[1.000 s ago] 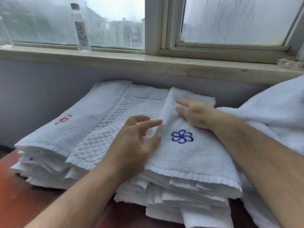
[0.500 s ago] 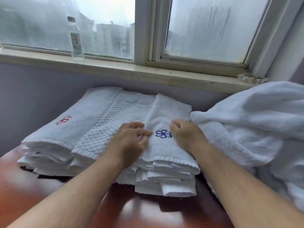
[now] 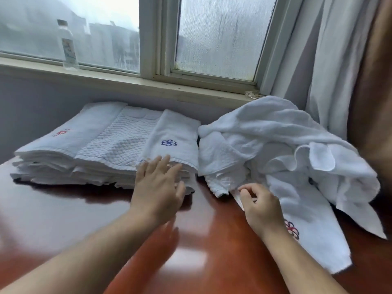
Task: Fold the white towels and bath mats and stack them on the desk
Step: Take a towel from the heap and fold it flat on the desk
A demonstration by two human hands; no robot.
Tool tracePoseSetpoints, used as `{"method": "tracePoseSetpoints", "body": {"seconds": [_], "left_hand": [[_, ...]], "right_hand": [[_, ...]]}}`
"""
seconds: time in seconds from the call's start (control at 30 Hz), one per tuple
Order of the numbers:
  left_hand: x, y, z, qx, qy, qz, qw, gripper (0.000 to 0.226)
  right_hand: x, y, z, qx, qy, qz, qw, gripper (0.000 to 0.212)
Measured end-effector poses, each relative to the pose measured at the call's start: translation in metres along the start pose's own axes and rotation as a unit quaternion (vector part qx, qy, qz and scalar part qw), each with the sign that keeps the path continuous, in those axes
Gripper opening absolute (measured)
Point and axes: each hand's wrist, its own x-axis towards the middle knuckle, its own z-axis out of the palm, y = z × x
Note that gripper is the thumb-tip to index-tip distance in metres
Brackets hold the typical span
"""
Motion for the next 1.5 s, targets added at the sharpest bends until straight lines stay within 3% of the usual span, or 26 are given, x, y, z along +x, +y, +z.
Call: {"method": "tracePoseSetpoints", "body": {"seconds": [0.23,0.37,0.5,0.53,0.6,0.67,0.77,0.87,1.03,1.13,1.23,1.33,1.4,1.5], "left_hand": [[-0.038,0.085,0.058,-0.101,-0.059,0.057,0.991,0.056],[-0.019,0.096,0.079,-0.126,-0.056,0.046,0.989,0.054],[0.001,0.101,0.088,-0.145,-0.032,0.012,0.989,0.049],[0.004,0.101,0.090,-0.145,-0.019,0.017,0.989,0.049],[0.011,0.101,0.092,-0.159,0.002,0.034,0.987,0.050],[0.020,0.099,0.094,-0.191,0.013,0.039,0.981,0.055],[0.035,0.097,0.098,-0.239,0.009,0.024,0.971,0.065],[0.047,0.095,0.107,-0.261,-0.010,0.016,0.965,0.067],[0.052,0.094,0.115,-0.263,-0.033,0.014,0.964,0.068],[0.051,0.095,0.110,-0.269,-0.035,0.008,0.963,0.066],[0.049,0.095,0.101,-0.293,-0.012,0.016,0.956,0.073],[0.043,0.099,0.094,-0.399,0.022,0.054,0.915,0.073],[0.037,0.103,0.094,-0.499,0.010,0.071,0.864,0.068],[0.036,0.104,0.095,-0.629,-0.047,0.050,0.774,0.073]], "right_hand": [[-0.026,0.037,-0.025,0.046,0.063,0.057,0.995,0.017],[-0.003,0.041,-0.021,0.049,0.013,0.101,0.994,0.015],[0.044,0.026,-0.024,0.236,-0.011,0.181,0.955,0.024],[0.059,0.020,-0.025,0.239,0.019,0.150,0.959,0.025],[0.087,0.006,-0.026,0.151,0.110,0.036,0.982,0.022],[0.118,-0.005,-0.027,0.051,0.186,-0.052,0.980,0.025],[0.165,-0.005,-0.033,-0.069,0.150,0.001,0.986,0.052],[0.186,0.016,-0.028,-0.103,0.127,0.044,0.986,0.022],[0.163,0.033,0.001,-0.041,0.206,0.047,0.977,0.030],[0.140,0.029,0.001,-0.051,0.292,-0.042,0.954,0.021],[0.109,0.029,-0.016,-0.106,0.380,-0.152,0.906,0.018],[0.074,0.033,-0.033,-0.134,0.388,-0.210,0.887,0.020],[0.060,0.031,-0.040,-0.063,0.328,-0.210,0.919,0.029],[0.052,0.019,-0.045,0.128,0.176,-0.112,0.970,0.040]]}}
